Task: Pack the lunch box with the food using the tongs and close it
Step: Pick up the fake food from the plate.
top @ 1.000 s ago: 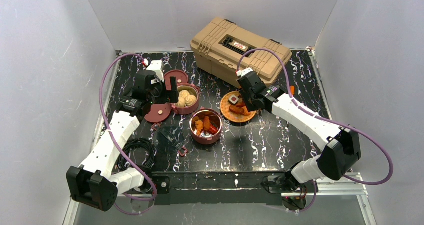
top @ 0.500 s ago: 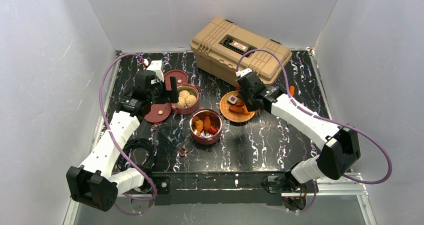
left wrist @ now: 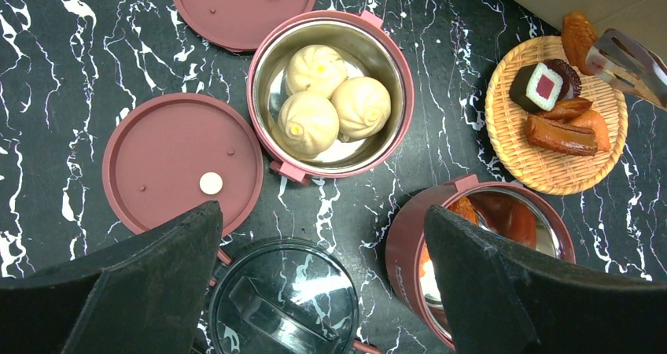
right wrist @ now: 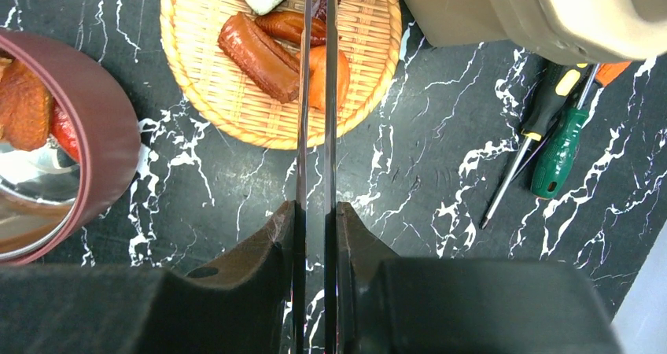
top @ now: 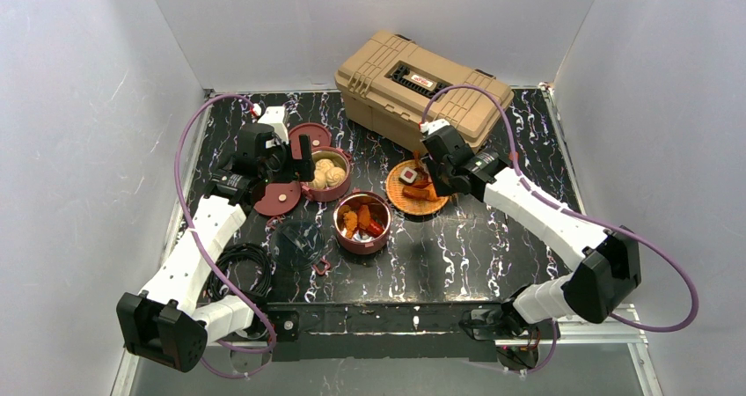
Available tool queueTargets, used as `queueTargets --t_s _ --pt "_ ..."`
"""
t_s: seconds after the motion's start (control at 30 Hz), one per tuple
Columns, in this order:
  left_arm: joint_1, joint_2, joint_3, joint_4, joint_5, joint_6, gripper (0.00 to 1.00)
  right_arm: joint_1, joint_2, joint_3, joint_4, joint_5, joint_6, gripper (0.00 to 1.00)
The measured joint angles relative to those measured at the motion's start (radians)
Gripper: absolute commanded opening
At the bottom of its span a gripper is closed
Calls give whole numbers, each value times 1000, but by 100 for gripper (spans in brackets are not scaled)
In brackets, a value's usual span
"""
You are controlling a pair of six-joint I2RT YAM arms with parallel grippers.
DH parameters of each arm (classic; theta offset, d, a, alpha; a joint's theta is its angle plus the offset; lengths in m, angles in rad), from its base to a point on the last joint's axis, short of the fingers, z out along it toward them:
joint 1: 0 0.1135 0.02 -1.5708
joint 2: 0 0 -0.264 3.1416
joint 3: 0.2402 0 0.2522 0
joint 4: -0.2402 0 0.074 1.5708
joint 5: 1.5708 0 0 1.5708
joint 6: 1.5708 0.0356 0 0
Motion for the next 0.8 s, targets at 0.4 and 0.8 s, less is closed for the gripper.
queueTargets --t_s 0.4,0.8 --pt "0 0 0 0 9 -1 98 0 -114 40 -119 -110 32 1" --pt "0 0 0 0 22 -8 98 0 -264 47 -121 -471 55 1"
